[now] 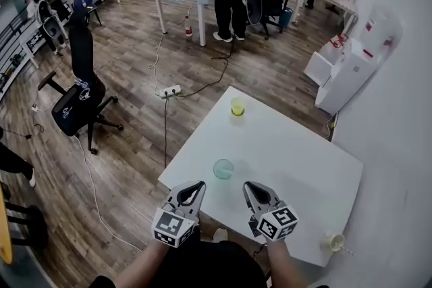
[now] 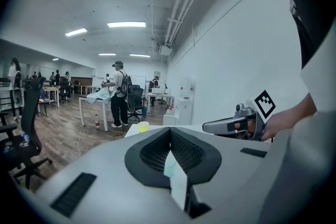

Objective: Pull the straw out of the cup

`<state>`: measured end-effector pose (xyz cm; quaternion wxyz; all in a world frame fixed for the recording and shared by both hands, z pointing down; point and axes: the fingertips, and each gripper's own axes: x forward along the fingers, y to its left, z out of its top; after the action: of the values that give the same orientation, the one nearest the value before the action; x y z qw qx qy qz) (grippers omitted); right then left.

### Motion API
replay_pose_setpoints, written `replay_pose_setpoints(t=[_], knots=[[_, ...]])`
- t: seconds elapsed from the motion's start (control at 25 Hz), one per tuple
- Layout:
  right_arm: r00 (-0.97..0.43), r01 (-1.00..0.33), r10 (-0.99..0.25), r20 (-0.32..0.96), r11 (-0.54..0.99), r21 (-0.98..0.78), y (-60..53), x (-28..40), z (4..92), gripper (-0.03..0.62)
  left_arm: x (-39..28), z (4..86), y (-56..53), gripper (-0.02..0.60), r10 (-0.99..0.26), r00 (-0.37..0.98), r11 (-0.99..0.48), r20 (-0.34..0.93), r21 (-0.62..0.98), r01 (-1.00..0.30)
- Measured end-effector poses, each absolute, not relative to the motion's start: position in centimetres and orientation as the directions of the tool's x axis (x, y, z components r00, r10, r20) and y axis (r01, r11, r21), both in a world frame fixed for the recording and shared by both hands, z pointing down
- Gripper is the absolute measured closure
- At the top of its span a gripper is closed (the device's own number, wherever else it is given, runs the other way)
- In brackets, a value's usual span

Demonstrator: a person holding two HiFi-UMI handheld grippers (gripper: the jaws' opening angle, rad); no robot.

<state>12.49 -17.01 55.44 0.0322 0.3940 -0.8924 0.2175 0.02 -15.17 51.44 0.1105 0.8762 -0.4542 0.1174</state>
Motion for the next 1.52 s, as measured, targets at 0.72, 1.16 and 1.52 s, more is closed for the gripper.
replay_pose_setpoints(t=[0.72, 1.16, 1.52], knots=[[-0.608, -0.793, -0.699, 0.375, 0.520, -0.316, -20.2, 10.3, 60.3, 0.572, 1.0, 55.0, -19.8, 0.568, -0.631, 0.692, -0.697, 0.350, 0.136, -0.704], [-0.574, -0.819, -0.687, 0.445, 0.486, -0.305, -20.2, 9.6, 62.9, 0.571, 1.1, 56.7, -20.9, 0.566, -0.569, 0.733, -0.740, 0.372, 0.157, -0.654], [-0.549, -0.835, -0.673, 0.495, 0.474, -0.280, -20.7, 9.1, 64.3, 0.514, 0.0, 57.3, -21.4, 0.566, -0.556, 0.735, -0.739, 0.387, 0.173, -0.651]])
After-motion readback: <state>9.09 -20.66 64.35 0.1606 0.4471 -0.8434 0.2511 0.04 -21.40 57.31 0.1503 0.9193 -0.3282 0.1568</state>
